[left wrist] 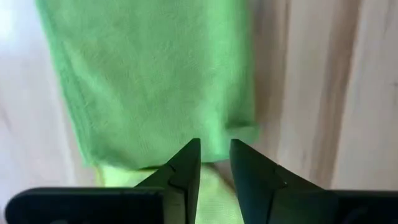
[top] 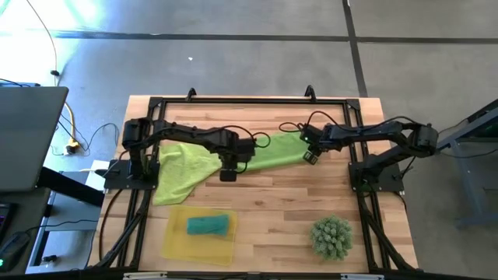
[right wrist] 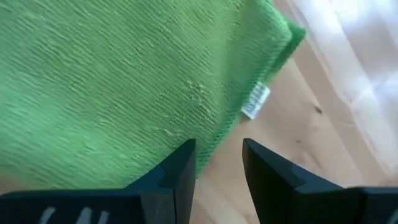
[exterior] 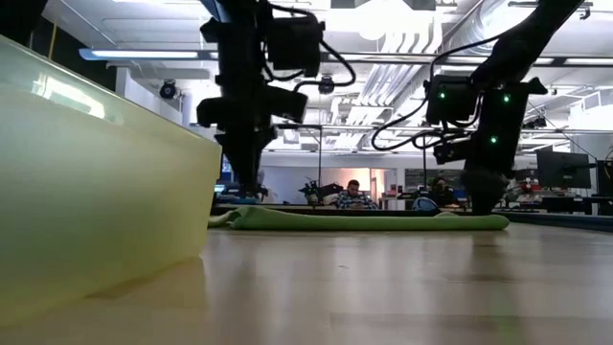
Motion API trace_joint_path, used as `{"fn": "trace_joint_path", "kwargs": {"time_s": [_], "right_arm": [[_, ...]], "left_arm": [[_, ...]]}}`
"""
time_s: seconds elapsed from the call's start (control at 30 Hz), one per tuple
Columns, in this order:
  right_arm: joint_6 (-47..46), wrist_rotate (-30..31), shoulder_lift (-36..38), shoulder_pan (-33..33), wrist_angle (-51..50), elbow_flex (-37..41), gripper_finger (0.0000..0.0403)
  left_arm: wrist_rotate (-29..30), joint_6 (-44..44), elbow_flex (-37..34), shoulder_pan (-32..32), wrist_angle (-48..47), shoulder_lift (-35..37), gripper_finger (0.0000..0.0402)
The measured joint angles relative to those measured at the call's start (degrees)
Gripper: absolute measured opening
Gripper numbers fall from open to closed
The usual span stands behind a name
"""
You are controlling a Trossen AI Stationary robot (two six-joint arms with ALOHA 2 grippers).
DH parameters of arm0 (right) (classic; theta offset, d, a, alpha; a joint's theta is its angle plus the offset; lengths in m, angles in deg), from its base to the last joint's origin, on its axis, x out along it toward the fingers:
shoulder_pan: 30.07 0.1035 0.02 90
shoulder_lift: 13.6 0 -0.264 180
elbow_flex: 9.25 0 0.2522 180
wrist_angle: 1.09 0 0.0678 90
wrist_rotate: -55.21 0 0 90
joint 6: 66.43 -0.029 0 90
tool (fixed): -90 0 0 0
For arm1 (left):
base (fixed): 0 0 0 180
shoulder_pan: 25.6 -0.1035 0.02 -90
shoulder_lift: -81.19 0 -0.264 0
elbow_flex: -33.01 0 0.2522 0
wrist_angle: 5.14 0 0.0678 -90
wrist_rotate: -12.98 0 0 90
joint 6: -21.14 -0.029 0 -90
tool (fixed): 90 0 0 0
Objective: Roll microfiber towels into tight, uniform cylinder then place into a basket
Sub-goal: Roll the green microfiber towel
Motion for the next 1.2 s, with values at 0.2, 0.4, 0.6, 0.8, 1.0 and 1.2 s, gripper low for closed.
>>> {"fn": "trace_joint_path", "kwargs": {"time_s": [0.2, 0.4, 0.6, 0.8, 1.0, 1.2], "right_arm": [[-4.9, -7.3, 0.0, 0.5, -2.0, -1.7, 0.0125], [-12.6, -14.1, 0.1, 3.9, -4.3, -1.8, 0.0125], [-16.7, -14.5, 0.1, 9.3, -5.4, -1.1, 0.0125], [-19.2, -11.1, 0.3, 11.9, -4.6, 0.6, 0.0125], [-17.2, -6.2, 0.2, 12.0, -4.6, 0.8, 0.0125], [-8.5, 6.4, -0.1, 11.9, -2.5, 1.1, 0.0125]], "left_arm": [[-0.4, 0.0, -0.5, -1.6, 10.8, -0.9, 0.0076], [-2.4, 0.1, -0.6, -4.2, 8.0, -2.2, 0.0076], [-6.5, 0.5, -0.6, -5.4, 9.0, -4.6, 0.0076], [-7.4, 0.1, -0.6, -4.5, 6.0, -7.6, 0.0076], [-7.5, 1.0, -0.4, -2.9, 4.2, -7.9, 0.0076], [-16.7, 5.9, -0.5, -1.1, 4.6, -8.0, 0.0076]]}}
